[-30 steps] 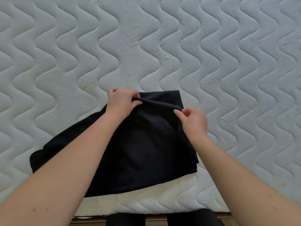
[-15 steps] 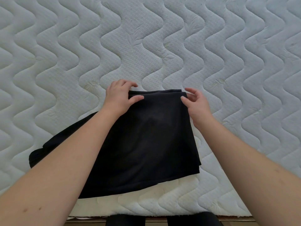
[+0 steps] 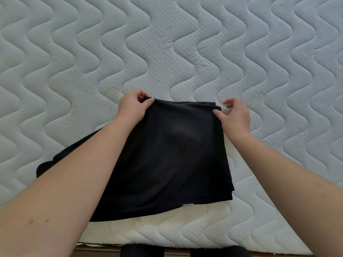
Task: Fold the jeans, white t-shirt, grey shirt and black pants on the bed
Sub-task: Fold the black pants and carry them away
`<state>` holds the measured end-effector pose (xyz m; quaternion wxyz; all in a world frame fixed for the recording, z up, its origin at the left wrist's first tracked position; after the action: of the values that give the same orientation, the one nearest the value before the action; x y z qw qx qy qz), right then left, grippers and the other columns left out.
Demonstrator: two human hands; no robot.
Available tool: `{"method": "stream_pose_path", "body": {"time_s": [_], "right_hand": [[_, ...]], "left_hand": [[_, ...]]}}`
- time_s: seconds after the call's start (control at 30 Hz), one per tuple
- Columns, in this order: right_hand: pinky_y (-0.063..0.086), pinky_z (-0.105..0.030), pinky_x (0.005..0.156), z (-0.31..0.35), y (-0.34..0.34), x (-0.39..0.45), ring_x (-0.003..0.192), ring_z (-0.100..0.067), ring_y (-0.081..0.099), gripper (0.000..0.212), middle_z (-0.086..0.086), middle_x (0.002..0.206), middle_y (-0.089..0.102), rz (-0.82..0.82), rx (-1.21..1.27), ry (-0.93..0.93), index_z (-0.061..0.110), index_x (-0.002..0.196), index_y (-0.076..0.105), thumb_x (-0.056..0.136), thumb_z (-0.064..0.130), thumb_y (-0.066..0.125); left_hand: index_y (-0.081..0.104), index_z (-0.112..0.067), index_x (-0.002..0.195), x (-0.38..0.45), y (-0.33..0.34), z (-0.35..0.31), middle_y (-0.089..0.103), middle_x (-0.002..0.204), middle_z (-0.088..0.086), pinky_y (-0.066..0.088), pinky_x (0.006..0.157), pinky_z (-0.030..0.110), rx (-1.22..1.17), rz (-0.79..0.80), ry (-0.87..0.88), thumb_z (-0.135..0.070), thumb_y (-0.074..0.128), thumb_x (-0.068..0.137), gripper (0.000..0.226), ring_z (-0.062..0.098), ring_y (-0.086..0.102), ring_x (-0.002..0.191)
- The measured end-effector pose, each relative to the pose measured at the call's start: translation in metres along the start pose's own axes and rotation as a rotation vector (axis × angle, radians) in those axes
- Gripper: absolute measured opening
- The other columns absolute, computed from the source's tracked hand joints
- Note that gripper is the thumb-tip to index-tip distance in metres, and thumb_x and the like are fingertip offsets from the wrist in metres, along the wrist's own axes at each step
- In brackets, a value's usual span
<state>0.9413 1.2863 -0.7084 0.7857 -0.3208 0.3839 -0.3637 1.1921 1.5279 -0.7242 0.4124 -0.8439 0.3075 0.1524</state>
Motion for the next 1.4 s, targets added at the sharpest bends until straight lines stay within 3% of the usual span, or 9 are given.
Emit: {"method": "stream_pose_path", "body": {"time_s": [0.1,0.17,0.27,0.33,0.5,0.63,0.87,1.17,1.4], "right_hand": [[0.028,-0.038,0.107,0.034,0.011,0.003,0.124,-0.022,0.043,0.061,0.0,0.132,0.051,0.101,-0.168,-0.29,0.025,0.132,0.051,0.08,0.045,0.076],[0.024,-0.039,0.108,0.053,0.032,0.0,0.127,-0.023,0.039,0.068,0.002,0.135,0.051,0.262,-0.306,-0.442,0.029,0.139,0.046,0.08,0.048,0.074],[0.028,-0.039,0.101,0.069,0.047,0.003,0.116,-0.024,0.045,0.053,0.002,0.116,0.059,0.367,-0.447,-0.524,0.028,0.129,0.054,0.083,0.046,0.072],[0.031,-0.037,0.095,0.077,0.049,0.005,0.108,-0.024,0.05,0.041,0.002,0.103,0.058,0.379,-0.464,-0.554,0.025,0.119,0.061,0.084,0.042,0.073],[0.037,-0.04,0.091,0.078,0.048,-0.009,0.102,-0.032,0.055,0.041,-0.01,0.105,0.06,0.34,-0.506,-0.727,0.02,0.13,0.061,0.091,0.029,0.068],[0.036,-0.038,0.081,0.073,0.032,-0.03,0.093,-0.033,0.053,0.027,-0.01,0.1,0.056,0.203,-0.552,-0.925,0.026,0.117,0.069,0.09,0.018,0.069],[0.026,-0.045,0.116,0.041,0.027,-0.07,0.14,-0.03,0.037,0.061,-0.006,0.154,0.039,0.267,-0.617,-1.025,0.02,0.149,0.039,0.094,0.001,0.057],[0.023,-0.046,0.119,0.006,0.025,-0.119,0.146,-0.031,0.027,0.07,-0.012,0.159,0.029,0.21,-0.742,-0.959,0.017,0.153,0.031,0.087,0.0,0.046],[0.006,-0.047,0.122,-0.023,0.037,-0.122,0.15,-0.032,0.01,0.074,-0.011,0.164,0.012,0.201,-0.892,-0.77,0.025,0.157,0.014,0.09,0.006,0.038]], "left_hand": [[0.063,-0.029,0.097,0.0,0.001,-0.001,0.062,0.086,-0.008,0.041,0.067,0.023,0.046,0.018,0.02,-0.041,0.067,0.089,0.015,0.014,0.061,0.086],[0.061,-0.029,0.109,-0.002,0.002,0.002,0.06,0.099,-0.007,0.043,0.078,0.025,0.049,0.072,0.007,-0.046,0.073,0.084,0.033,0.012,0.056,0.094],[0.061,-0.022,0.119,-0.006,0.002,0.006,0.059,0.11,-0.005,0.044,0.086,0.03,0.211,0.171,0.007,-0.04,0.081,0.077,0.05,0.014,0.056,0.101],[0.066,-0.018,0.11,-0.009,-0.002,0.006,0.066,0.104,-0.002,0.047,0.085,0.033,0.271,0.177,0.016,-0.035,0.08,0.079,0.038,0.019,0.061,0.099],[0.059,-0.018,0.085,-0.031,-0.014,-0.016,0.063,0.081,-0.003,0.041,0.07,0.031,0.242,0.052,0.155,-0.03,0.069,0.088,0.016,0.02,0.061,0.082],[0.052,-0.021,0.1,-0.064,-0.008,-0.027,0.065,0.088,0.001,0.039,0.069,0.034,0.333,0.056,0.292,-0.034,0.058,0.095,0.015,0.027,0.061,0.083],[0.064,-0.018,0.13,-0.137,0.007,-0.023,0.065,0.13,0.007,0.041,0.104,0.036,0.324,0.06,0.472,-0.008,0.062,0.09,0.041,0.027,0.06,0.12],[0.053,-0.023,0.142,-0.213,0.053,0.022,0.042,0.151,0.017,0.029,0.115,0.052,0.598,0.014,0.568,-0.011,0.067,0.087,0.058,0.036,0.043,0.137],[0.018,-0.036,0.156,-0.226,0.095,0.078,0.006,0.165,0.008,0.011,0.12,0.05,0.772,0.19,0.443,-0.047,0.041,0.1,0.061,0.029,0.01,0.152]]}}
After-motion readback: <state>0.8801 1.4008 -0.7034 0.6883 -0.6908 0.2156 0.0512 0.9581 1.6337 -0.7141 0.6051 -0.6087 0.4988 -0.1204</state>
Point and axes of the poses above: each hand's wrist, its own x-axis towards the middle knuckle, its own y-axis out of the palm, z = x × y, the point moved 10 cm from there along x, towards the middle knuckle
